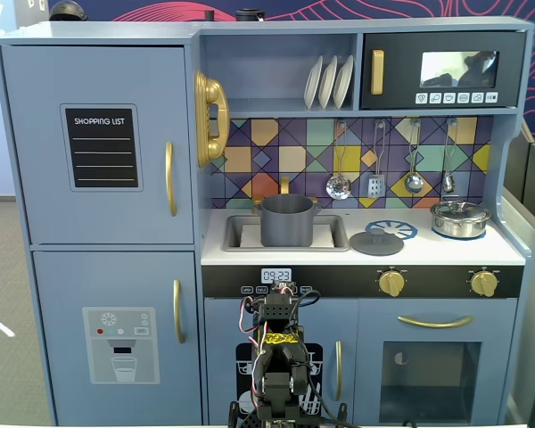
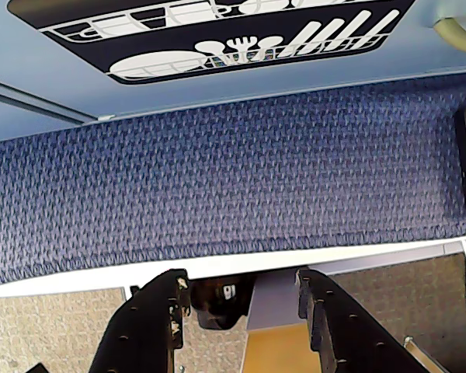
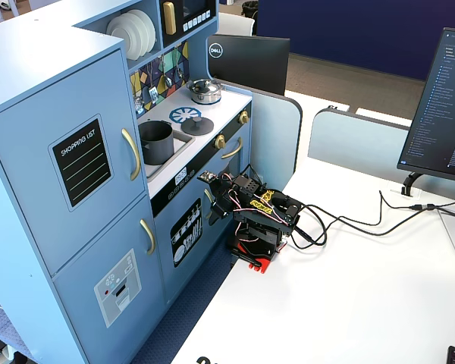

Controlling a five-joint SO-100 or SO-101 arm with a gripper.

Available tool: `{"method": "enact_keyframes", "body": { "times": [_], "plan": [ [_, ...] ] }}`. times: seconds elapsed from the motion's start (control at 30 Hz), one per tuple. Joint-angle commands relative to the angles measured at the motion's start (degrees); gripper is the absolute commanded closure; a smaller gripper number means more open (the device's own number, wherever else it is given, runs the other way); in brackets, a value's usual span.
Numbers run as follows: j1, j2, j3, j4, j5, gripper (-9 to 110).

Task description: Pick up the lid from the counter and put it on the gray recipient

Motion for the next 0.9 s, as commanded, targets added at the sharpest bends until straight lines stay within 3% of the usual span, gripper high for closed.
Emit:
{"method": "enact_keyframes", "body": {
  "times": [0.0,0.37,0.5,0.87],
  "plan": [
    [4.5,-0.6,-0.2,9.9,-0.1,101],
    [4.7,-0.6,-0.2,9.2,1.3,101],
    [7.4,-1.4,-5.0,5.3,-2.9,101],
    [21.1,-14.1,-35.6,-26.1,-9.5,102]
  ]
}}
